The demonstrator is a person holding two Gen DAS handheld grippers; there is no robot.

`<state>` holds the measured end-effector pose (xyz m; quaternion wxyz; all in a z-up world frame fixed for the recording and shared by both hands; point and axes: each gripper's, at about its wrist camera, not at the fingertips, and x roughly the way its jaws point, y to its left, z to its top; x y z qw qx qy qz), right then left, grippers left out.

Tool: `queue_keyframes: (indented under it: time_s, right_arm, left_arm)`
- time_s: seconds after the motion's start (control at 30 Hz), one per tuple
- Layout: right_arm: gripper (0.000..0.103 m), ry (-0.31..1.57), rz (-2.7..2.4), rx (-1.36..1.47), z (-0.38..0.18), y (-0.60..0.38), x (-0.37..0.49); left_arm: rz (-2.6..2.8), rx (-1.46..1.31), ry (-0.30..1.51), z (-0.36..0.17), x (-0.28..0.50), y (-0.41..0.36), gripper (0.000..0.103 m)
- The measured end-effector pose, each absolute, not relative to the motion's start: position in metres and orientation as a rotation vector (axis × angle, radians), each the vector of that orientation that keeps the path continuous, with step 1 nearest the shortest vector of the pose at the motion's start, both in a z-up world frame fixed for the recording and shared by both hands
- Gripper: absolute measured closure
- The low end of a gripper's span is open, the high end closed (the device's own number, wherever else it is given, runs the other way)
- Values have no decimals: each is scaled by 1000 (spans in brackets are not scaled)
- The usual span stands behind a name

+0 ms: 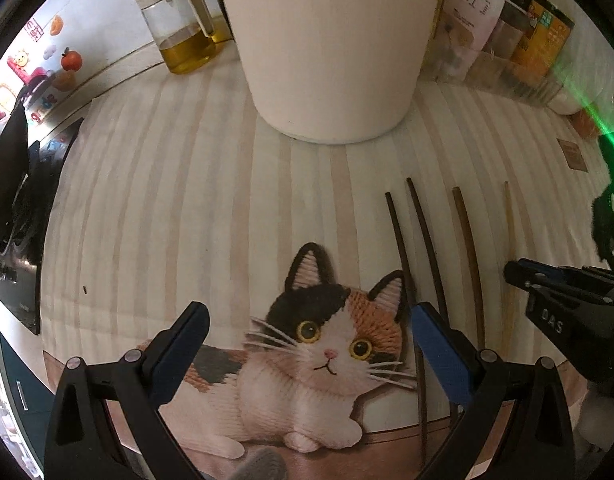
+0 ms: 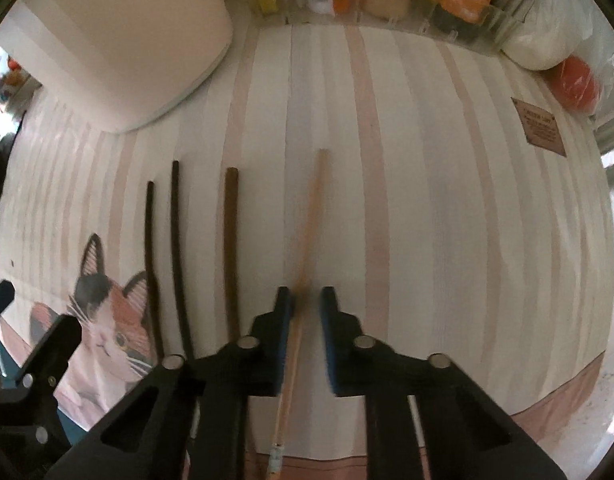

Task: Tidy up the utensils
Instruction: 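Grasp a dark chopstick with the left tool while the right tool grasps a light one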

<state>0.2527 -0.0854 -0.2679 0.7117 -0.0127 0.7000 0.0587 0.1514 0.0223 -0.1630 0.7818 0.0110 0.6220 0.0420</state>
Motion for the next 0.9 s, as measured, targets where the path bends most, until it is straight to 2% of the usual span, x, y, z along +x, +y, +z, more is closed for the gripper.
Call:
queue_keyframes:
  time_s: [0.07,0.17,0.27,0.3,0.37,0.4,0.43,0.47,0.5,0.57,0.63,0.67,0.9]
  right_arm:
    - [96,1565,134,-36,-267,-90,247]
    - [96,1580,127,-52,-269,-107,237]
    - [96,1591,110,-35,-269,-127,227]
    - [96,1594,101,-26,-269,-134,223]
    - [96,1595,83,-9,-269,-145,217]
    - [96,1595,75,1,-269,-151,214]
    - [96,1595,66,9,-269,-155,211]
    - [96,1595,61,15,-268,-159,208]
    - [96,1593,56,21,-268,-161,206]
    - [96,1592,48,30,-269,-166,200]
    - [96,1591,43,36,-266,-175,192]
    - [96,1592,42,35,-268,-176,189]
    - [96,1609,81,50,-267,-167,189]
  left_arm:
    - [80,17,1353,-166,152,20,1]
    - [42,-5,1390,-173,153,13,8]
    - [-11,-45,1438,-183,153,6,18]
    - [-19,-51,1453,-187,153,3,25]
    - [-35,-48,1468,-193,153,-2,27]
    - [-42,-38,1470,-196,153,-5,32]
    - [-45,-23,1474,-199,153,-8,41]
    - [-49,-15,1479,-201,153,-10,46]
    - [-56,-2,1486,-204,153,-13,60]
    - [-57,38,1468,-204,152,-19,66]
    - [-82,61,1454,-202,152,-24,91]
    - [-88,68,1456,-201,152,-25,96]
    - [-53,68,1476,-199,133,18,98]
